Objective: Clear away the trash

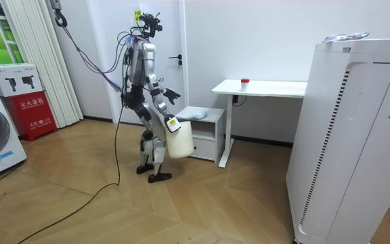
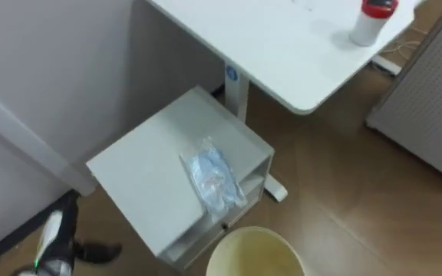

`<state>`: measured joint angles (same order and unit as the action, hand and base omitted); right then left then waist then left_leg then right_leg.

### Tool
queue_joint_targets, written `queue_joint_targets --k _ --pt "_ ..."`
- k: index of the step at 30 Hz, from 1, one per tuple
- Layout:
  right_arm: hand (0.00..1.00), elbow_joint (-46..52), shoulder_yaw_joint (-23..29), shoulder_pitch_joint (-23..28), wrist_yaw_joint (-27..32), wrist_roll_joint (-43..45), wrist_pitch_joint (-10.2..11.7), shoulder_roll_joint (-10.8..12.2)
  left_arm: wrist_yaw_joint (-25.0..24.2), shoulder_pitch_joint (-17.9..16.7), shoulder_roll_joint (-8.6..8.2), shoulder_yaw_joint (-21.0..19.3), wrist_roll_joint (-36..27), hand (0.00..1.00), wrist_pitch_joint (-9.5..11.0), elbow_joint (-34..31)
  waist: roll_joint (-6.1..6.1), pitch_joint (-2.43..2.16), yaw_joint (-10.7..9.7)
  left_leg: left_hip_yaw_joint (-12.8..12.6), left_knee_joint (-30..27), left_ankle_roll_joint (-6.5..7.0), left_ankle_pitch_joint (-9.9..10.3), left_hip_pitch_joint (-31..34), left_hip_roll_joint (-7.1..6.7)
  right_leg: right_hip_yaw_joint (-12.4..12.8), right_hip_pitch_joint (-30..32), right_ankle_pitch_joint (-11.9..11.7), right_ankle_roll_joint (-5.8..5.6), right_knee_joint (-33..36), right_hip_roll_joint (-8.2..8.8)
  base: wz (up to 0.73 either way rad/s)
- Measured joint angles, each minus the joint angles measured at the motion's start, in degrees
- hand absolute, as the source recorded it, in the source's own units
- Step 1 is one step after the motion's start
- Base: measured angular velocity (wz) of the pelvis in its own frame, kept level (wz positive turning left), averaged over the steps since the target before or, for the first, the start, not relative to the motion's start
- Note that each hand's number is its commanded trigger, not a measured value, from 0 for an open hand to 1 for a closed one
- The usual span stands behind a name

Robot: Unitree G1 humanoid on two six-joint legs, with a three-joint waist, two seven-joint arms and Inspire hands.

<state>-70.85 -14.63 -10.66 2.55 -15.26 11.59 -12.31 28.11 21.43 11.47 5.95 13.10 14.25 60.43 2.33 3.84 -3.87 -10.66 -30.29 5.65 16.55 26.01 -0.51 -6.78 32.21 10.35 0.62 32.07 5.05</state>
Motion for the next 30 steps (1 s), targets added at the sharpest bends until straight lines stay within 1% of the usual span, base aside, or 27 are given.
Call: queue_joint_targets --k 1,2,4,5,6,7,9,11,13,15,18,19,21,24,25,26,28,30 --pt "1.00 -0.01 0.07 -0.36 -0.12 -0.37 0.27 -0.44 0.90 0.79 0.24 0.00 0.20 0.00 0.02 -0.03 0.28 0.14 -0.82 -0.19 -1.02 0.10 0.48 1.49 0.16 0.29 1.49 0.00 0.11 1.10 -0.19 -0.07" --pt "1.00 -0.03 0.10 -0.53 -0.16 -0.88 0.34 -0.70 1.35 1.09 0.38 0.01 0.48 0.00 0.03 -0.04 0.40 0.19 -1.05 -0.37 -1.69 0.09 0.65 2.17 0.31 0.41 2.15 -0.08 0.25 1.67 -0.31 -0.18" --pt "1.00 -0.21 -0.31 -0.55 -0.32 -4.08 0.28 -1.79 3.57 1.72 0.99 1.04 1.07 0.00 0.18 -0.08 0.69 0.28 -1.37 -1.49 -4.06 0.10 1.27 4.35 1.42 0.64 4.10 -0.59 0.89 1.95 -1.02 -0.30" --pt "1.00 -0.21 -0.45 -0.56 -0.37 -5.01 0.27 -1.92 3.99 1.82 1.14 1.19 1.12 0.00 0.32 -0.08 0.80 0.34 -1.64 -1.73 -4.51 0.14 1.32 4.85 1.75 0.71 4.45 -0.81 0.96 1.90 -1.08 -0.21" --pt "1.00 -0.21 -0.44 -0.53 -0.55 -6.81 0.29 -1.96 4.75 2.00 1.39 1.19 1.32 0.00 0.57 -0.09 0.95 0.45 -2.35 -1.81 -5.40 0.11 1.35 5.82 2.17 0.73 5.13 -1.04 1.16 1.96 -1.23 -0.09" --pt "1.00 -0.26 -0.47 -0.44 -0.66 -8.44 0.29 -1.95 5.72 2.14 1.42 1.72 1.70 0.00 0.72 -0.09 0.99 0.48 -3.27 -1.84 -6.04 0.09 1.38 6.59 2.45 0.98 5.72 -1.24 1.25 2.06 -1.52 -0.06" --pt "1.00 -0.24 -0.47 -0.45 -0.63 -10.33 0.58 -1.98 7.12 2.61 1.48 3.38 2.98 0.00 0.87 -0.09 1.18 0.59 -4.14 -1.99 -7.04 0.01 1.54 7.82 2.98 1.36 6.73 -1.66 1.35 2.16 -2.20 -0.12" --pt "1.00 -0.20 -0.47 -0.46 -0.55 -11.88 0.96 -2.16 7.61 3.87 1.37 4.34 4.62 0.00 1.24 -0.03 1.22 0.67 -4.62 -2.65 -7.81 0.00 1.70 8.97 3.44 1.83 8.03 -1.93 1.48 2.61 -2.55 -0.22" --pt "1.00 0.11 -0.48 -0.51 -0.20 -12.15 1.07 -2.32 8.87 5.96 1.53 5.00 6.07 0.00 1.84 1.10 1.25 0.76 -5.14 -4.23 -8.64 -0.04 2.23 9.79 4.47 2.53 9.38 -2.34 1.70 2.90 -3.17 -0.34" --pt "1.00 0.39 -0.46 -0.52 0.78 -12.18 0.92 -2.42 10.20 7.25 1.71 5.82 6.92 0.00 2.32 2.08 1.22 0.80 -5.57 -4.89 -8.96 -0.25 2.55 10.21 4.89 2.68 10.14 -2.48 1.88 3.09 -3.38 -0.28" --pt "1.00 0.33 -0.48 -0.54 1.08 -13.38 0.59 -2.63 11.62 8.87 1.94 8.23 7.98 0.00 2.32 2.02 1.13 0.87 -7.11 -5.02 -9.33 -0.40 2.63 11.43 5.12 2.69 11.56 -2.38 2.16 3.77 -3.34 -0.05" --pt "1.00 0.34 -0.48 -0.54 1.07 -13.82 0.35 -2.61 11.76 9.35 1.94 8.94 8.59 0.00 2.32 2.03 0.97 0.98 -7.40 -5.20 -9.37 -0.53 2.70 11.54 5.21 2.74 11.90 -2.29 2.31 3.95 -3.40 0.00" --pt "1.00 0.43 -0.48 -0.55 1.08 -13.96 0.18 -2.53 11.79 10.19 2.12 10.18 9.21 0.00 2.32 2.25 0.92 1.03 -7.93 -5.22 -9.67 -0.77 2.87 11.91 5.41 2.53 12.31 -2.12 2.56 4.28 -3.45 -0.06" --pt "1.00 1.85 -0.50 -0.63 1.09 -13.96 -0.31 -2.45 11.79 12.30 3.09 11.93 10.77 0.00 2.24 2.80 0.37 1.43 -8.44 -5.23 -11.16 -1.20 3.58 13.46 6.03 2.86 13.91 -1.83 2.91 5.26 -4.12 -0.10" --pt "1.00 2.11 -0.50 -0.65 1.10 -13.96 -0.38 -2.45 11.79 13.15 3.18 12.46 11.75 0.00 2.19 3.21 0.24 1.54 -8.60 -5.23 -11.54 -1.24 3.78 14.06 6.16 2.87 14.54 -1.71 3.07 5.71 -4.18 -0.07" --pt "1.00 2.12 -0.50 -0.67 1.10 -13.97 -0.39 -2.46 11.79 13.33 3.18 12.55 12.24 0.00 2.14 3.26 0.24 1.54 -8.72 -5.23 -11.69 -1.28 3.81 14.40 6.25 2.88 14.83 -1.70 3.09 5.77 -4.25 -0.05" --pt "1.00 2.17 -0.51 -0.66 1.15 -14.02 -0.74 -2.46 11.83 13.45 3.40 13.12 13.77 0.00 2.01 3.26 0.22 1.56 -8.92 -5.31 -12.81 -1.54 4.41 15.60 6.98 3.13 15.92 -1.64 3.21 6.15 -4.95 -0.11" --pt "1.00 2.18 -0.50 -0.68 1.46 -14.03 -0.94 -2.54 11.84 13.46 3.42 13.44 14.14 0.00 1.82 3.29 0.20 1.56 -9.16 -5.32 -13.59 -1.64 4.77 16.45 7.13 3.34 16.88 -1.33 3.37 6.98 -5.10 -0.06"
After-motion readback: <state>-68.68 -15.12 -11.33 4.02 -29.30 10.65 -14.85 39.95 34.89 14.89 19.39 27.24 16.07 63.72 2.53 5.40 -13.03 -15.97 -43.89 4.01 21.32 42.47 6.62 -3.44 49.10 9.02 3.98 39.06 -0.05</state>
